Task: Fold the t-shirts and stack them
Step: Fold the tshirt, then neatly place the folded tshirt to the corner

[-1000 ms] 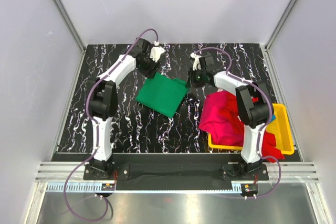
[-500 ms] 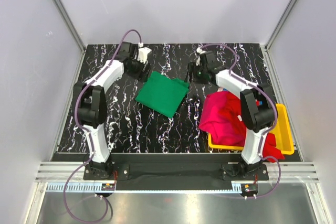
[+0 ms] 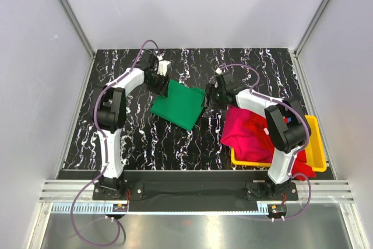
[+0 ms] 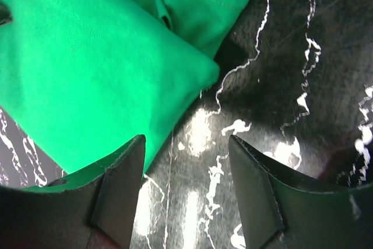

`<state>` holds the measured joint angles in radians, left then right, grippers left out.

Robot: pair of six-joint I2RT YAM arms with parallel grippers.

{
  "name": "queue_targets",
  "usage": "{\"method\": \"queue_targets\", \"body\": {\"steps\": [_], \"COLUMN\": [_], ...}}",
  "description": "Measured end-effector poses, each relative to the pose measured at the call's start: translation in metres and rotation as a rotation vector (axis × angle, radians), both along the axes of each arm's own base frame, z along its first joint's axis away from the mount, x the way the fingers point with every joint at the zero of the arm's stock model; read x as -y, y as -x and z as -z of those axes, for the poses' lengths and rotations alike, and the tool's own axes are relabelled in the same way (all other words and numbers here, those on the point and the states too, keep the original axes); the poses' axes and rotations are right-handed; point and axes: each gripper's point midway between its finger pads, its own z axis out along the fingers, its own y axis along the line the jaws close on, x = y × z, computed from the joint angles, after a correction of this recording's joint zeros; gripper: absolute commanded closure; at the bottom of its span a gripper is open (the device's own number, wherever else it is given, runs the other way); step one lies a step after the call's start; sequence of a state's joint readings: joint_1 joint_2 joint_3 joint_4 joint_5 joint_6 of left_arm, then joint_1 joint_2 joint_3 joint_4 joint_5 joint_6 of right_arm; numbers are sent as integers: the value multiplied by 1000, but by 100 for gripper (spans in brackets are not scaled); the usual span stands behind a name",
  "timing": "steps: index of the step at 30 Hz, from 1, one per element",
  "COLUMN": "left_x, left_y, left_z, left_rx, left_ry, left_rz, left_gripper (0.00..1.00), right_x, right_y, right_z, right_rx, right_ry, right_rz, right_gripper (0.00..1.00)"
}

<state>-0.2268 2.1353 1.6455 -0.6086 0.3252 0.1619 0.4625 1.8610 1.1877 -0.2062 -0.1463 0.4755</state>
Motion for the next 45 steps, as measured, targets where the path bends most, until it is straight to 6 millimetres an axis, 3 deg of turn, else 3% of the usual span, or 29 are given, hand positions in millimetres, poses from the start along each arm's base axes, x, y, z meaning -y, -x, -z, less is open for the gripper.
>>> {"method": "queue_targets", "body": {"steps": [8,11,17,22,28,35,40,45], "left_x": [7,13,13,-7,-67,-163,-236,-290], "left_y": [3,5,4,-7,-43,-104,-123,-132], "left_z": [10,10,7,3,-15,-46,-43,-29], "left_rx": [-61,-84,-114,-117,-61,72,110,127], "left_ry": [61,97,150,169,163,120,62,19], "left_rz": [-37,-44,-94,-187,-339,-504,-641,-753], "left_gripper": [77,99,100,100,100,100,100,100], "right_x": [8,14,26,40,53,62,70,79], "right_y": [0,-1,-3,-1,-1,1,4,5], "right_z": [-29,-44,-68,-81,-96,-105,-115,-124], "right_rx": [80,123,196,235,281,309,338,364], "right_ry": [5,14,28,58,90,121,152,184], "right_rz": [15,26,51,67,77,71,71,76], "right_gripper": [35,35,34,34,34,34,34,34]}}
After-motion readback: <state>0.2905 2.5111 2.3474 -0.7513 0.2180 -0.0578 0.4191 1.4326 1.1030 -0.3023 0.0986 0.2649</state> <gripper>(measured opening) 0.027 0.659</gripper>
